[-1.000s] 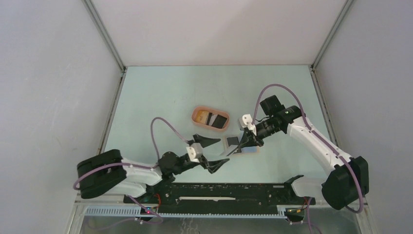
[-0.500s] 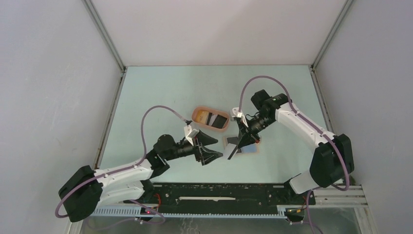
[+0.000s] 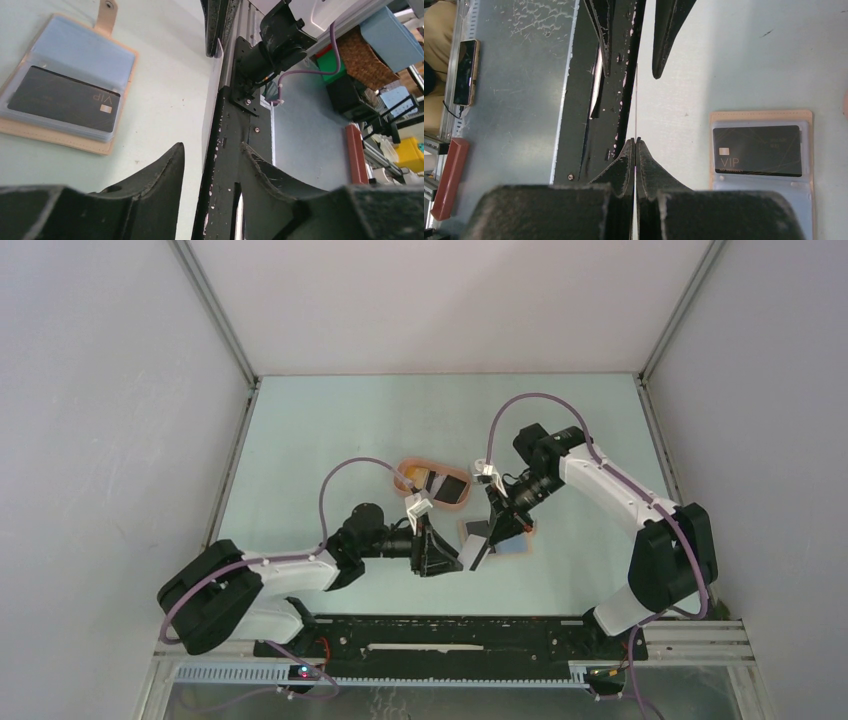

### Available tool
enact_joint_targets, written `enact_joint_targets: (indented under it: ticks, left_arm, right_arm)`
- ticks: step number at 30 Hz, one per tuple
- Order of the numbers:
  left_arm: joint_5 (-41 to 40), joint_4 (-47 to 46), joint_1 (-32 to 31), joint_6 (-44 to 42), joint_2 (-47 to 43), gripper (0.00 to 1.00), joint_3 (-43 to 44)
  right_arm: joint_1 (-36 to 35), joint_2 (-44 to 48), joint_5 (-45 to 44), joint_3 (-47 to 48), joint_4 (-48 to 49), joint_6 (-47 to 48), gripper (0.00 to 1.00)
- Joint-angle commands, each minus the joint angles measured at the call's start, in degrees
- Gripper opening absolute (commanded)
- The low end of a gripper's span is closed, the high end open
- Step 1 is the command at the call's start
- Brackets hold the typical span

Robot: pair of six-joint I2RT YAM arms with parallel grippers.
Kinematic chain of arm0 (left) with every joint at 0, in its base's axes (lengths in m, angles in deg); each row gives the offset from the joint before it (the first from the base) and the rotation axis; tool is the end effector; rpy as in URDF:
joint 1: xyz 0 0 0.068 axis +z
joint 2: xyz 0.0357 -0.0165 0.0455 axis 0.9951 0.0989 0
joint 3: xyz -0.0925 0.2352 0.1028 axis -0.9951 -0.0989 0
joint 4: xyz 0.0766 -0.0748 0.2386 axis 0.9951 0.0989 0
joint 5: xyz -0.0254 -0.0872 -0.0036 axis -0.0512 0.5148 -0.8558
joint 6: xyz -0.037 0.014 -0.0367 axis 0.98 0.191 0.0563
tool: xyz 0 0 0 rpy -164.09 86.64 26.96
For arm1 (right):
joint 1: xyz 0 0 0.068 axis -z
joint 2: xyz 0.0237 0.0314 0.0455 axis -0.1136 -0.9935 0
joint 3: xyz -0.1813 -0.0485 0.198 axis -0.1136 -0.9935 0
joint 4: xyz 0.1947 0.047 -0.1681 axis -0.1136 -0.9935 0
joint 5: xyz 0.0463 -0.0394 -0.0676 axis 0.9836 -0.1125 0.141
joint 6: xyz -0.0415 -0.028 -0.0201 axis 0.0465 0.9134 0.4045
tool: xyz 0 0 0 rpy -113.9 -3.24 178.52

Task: Put the credit cards into the card holder
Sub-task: Insert the credit card into the card holder.

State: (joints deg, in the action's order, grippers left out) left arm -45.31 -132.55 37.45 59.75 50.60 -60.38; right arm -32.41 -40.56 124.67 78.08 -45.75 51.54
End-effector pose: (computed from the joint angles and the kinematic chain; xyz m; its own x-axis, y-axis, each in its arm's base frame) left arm 0.1472 -0.1895 0.1877 -0.5893 0.0621 -0.8055 0.8045 0.1365 -0.5781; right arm 0.2272 0.1442 0.2662 -0.1933 -0.6113 -0.7674 -0.9069 -0.1871 0.3775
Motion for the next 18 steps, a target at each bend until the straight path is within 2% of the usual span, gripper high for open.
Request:
enact_joint_targets:
  ticks: [1, 18]
  left_arm:
    - [3.4, -4.7, 0.7, 2.2, 1.2, 0.46, 3.9]
    - [5.1, -17.8, 0.6, 9.3, 7.8, 0.38, 2.1]
  right_arm:
    - [0.4, 0.1, 1.2, 2.4, -1.4, -0.2, 0.0]
    - [2.6, -1.0, 3.3, 3.0, -2.4, -0.4, 0.0]
